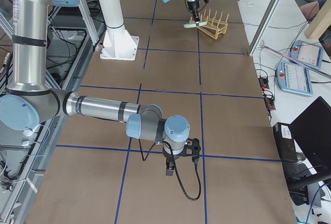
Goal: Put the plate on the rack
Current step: 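Lift the plate with the left gripper and tilt it upright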
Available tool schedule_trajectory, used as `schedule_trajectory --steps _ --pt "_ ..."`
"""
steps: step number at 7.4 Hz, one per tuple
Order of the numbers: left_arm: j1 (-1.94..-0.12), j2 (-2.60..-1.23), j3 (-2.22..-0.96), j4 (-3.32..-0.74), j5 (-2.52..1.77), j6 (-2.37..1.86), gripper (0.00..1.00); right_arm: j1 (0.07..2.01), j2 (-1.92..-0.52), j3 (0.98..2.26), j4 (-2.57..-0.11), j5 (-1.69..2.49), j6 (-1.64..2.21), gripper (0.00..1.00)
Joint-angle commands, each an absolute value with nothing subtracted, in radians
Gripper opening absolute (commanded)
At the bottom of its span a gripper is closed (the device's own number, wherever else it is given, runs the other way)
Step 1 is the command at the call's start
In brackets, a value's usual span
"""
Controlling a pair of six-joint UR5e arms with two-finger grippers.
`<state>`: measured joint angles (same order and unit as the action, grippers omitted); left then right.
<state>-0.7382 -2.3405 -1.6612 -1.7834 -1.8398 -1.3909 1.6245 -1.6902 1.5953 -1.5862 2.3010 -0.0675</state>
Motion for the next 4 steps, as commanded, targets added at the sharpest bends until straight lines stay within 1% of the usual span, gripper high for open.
schedule_trajectory --steps 1,2,3,4 --pt "-0.868 -2.286 -1.709 -2.083 -1.868 -1.674 0.00 1.624 -1.690 1.595 -1.586 2.301 -0.067 1.00" --pt "-0.879 -2.208 -1.698 -2.300 -1.861 -1.778 0.00 1.624 -1.690 1.595 -1.586 2.301 -0.067 1.00" --pt "-0.929 -2.183 -1.662 -2.471 -1.846 -1.840 0.00 1.624 -1.690 1.595 -1.586 2.301 -0.067 1.00" --pt "-0.972 -2.180 -1.628 -2.559 -1.835 -1.973 0.00 1.624 -1.690 1.595 -1.586 2.301 -0.067 1.00"
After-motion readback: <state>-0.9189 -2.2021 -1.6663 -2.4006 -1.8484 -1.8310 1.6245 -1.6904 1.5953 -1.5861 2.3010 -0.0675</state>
